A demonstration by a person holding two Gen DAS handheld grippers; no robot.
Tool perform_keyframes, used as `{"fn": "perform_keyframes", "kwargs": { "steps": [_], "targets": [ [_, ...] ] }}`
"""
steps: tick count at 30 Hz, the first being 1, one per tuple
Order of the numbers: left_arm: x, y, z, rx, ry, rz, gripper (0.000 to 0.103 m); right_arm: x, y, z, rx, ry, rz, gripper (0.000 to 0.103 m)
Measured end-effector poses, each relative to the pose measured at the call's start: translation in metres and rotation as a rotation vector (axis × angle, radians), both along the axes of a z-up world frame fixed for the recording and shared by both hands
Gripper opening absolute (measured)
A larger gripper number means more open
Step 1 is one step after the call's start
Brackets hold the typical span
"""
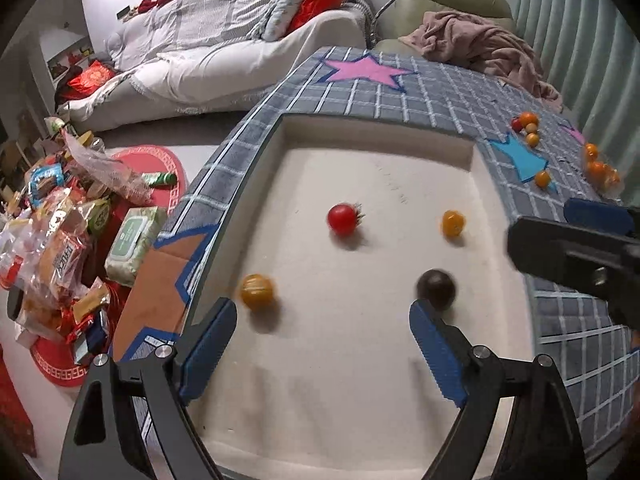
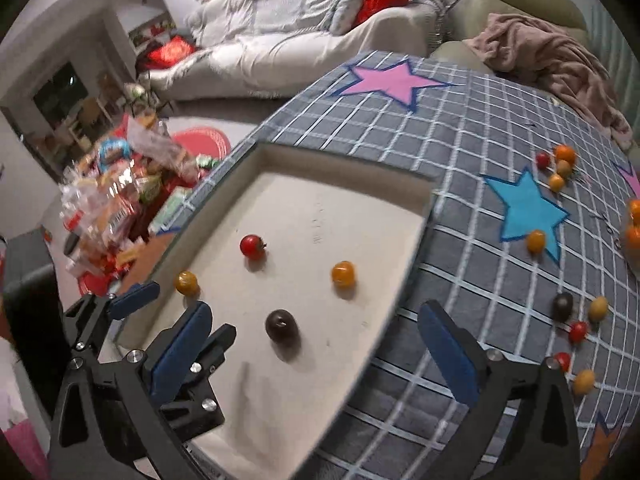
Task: Organize fruits
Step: 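Move both open tools back over the remaining fruits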
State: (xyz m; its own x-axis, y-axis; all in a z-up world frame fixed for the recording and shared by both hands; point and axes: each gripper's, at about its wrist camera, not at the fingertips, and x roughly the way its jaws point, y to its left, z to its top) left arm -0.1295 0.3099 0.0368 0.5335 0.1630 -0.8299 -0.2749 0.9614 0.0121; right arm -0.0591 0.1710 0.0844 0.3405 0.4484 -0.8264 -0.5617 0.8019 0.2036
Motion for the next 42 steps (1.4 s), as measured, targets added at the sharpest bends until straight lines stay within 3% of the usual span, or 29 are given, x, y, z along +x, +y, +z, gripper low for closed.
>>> {"fn": "perform_keyframes", "kwargs": {
  "steps": [9, 20, 30, 37, 42],
  "targets": [
    [0.011, -0.060, 0.027, -0.004, -0.017, -0.129, 0.089, -0.001, -0.090, 0.009, -0.051, -0.049, -0.120, 0.103],
    [0.039, -0.148, 0.039, 0.005, 0.000, -0.284, 0.089, 0.009, -0.211, -0.016, -0.108, -0.020, -0.332, 0.103],
    [0.055, -0.203, 0.011, 0.032, 0.031, -0.356, 0.089, 0.014, -0.235, -0.041, -0.167, -0.053, -0.344, 0.103],
    [0.064, -0.202, 0.002, 0.042, 0.048, -0.346, 0.089, 0.025, -0.228, -0.051, -0.178, -0.084, -0.312, 0.101],
    [0.080, -0.195, 0.006, 0.064, 0.038, -0.324, 0.089, 0.031, -0.220, -0.060, -0.184, -0.087, -0.280, 0.092]
  ]
}}
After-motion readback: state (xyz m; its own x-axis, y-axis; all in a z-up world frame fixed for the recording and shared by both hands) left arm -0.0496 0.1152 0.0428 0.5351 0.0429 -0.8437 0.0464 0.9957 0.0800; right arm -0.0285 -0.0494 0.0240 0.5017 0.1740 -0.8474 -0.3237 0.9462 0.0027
